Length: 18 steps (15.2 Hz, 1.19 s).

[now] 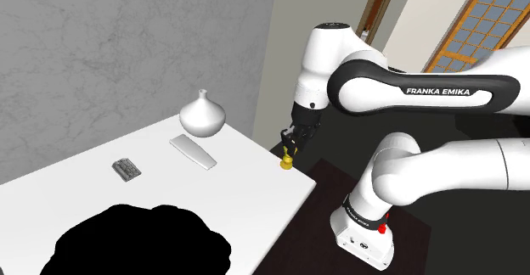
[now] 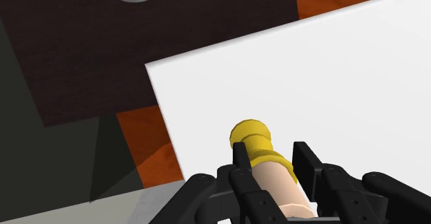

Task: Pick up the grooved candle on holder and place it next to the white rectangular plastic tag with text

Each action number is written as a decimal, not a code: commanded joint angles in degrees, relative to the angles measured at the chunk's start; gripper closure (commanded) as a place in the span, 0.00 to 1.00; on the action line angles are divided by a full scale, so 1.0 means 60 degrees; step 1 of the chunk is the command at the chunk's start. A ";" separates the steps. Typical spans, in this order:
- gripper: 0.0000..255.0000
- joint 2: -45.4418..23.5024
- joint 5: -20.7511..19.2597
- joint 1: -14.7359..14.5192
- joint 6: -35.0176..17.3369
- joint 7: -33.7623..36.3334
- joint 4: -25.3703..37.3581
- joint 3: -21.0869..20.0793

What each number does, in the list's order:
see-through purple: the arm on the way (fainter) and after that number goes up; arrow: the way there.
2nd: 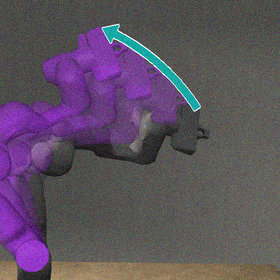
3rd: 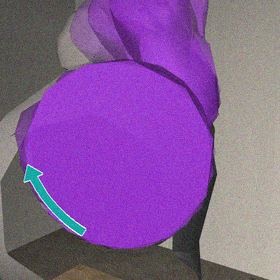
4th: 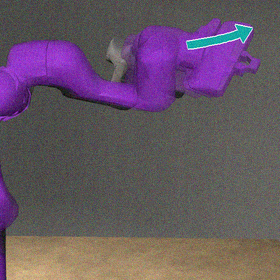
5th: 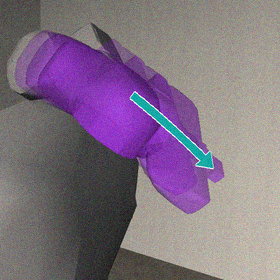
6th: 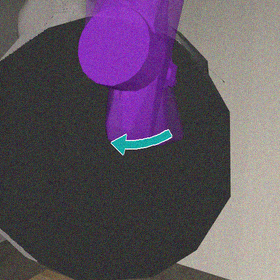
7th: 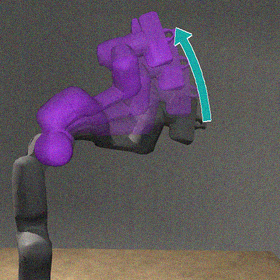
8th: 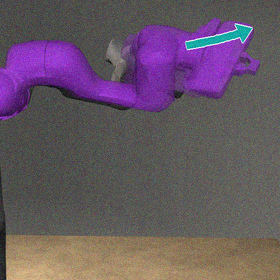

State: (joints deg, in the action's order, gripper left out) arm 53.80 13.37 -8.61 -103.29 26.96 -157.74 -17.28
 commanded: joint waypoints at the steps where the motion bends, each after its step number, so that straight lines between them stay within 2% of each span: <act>1: 1.00 0.0045 -0.0077 0.0034 0.0297 -0.0009 0.0249 0.0081; 18: 1.00 -0.0156 -0.0485 0.0235 0.2227 0.0032 0.2384 0.0486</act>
State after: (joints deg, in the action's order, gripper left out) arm 53.00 10.53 -7.24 -90.27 27.14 -143.89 -14.43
